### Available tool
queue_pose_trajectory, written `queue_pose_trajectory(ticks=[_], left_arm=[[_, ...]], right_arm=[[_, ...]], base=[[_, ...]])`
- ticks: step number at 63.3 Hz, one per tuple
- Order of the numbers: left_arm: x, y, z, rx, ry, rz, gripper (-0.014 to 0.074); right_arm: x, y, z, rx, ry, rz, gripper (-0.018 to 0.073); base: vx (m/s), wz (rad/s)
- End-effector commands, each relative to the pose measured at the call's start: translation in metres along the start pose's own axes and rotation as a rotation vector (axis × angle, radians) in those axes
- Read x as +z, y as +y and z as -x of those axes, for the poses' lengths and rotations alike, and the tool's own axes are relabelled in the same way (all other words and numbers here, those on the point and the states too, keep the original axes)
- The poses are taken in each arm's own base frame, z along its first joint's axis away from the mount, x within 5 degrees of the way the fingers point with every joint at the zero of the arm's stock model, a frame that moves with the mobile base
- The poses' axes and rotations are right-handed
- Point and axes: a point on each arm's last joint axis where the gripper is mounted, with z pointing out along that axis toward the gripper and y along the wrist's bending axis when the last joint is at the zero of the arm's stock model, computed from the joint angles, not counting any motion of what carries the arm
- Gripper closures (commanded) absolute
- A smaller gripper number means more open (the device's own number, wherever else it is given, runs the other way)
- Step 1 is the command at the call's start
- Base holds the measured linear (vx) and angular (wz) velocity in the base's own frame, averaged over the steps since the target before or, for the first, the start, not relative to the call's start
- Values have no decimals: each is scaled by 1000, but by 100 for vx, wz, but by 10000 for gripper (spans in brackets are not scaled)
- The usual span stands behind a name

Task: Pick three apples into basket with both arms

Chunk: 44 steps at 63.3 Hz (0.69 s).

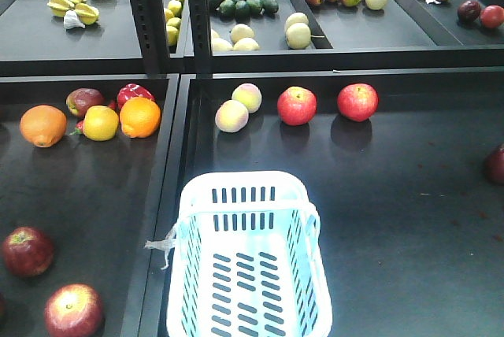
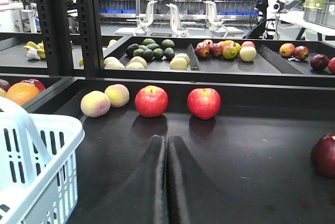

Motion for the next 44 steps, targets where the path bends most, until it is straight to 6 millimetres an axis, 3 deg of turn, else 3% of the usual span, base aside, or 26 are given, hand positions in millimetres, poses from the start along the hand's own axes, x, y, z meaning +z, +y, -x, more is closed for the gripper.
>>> queue_pose_trajectory(ticks=[1,12,32,37,44], left_arm=[[-4,1,14,-8,-78,1,591],[-4,0,11,-25,-48,-12,470],[-4,-5,8,-79,-11,-62,-15],[0,-8,8,-23,-3,-99,-67],[14,-20,7,95,37,-224,-71]], right_arm=[[0,0,3,-15,-74,0,568],[0,0,3,-15,-74,0,568],[0,0,3,-15,-74,0,568],[0,0,3,-15,-74,0,568],[0,0,3,-15,-74,0,568]], base=[[0,0],[0,0],[0,0],[0,0],[0,0]])
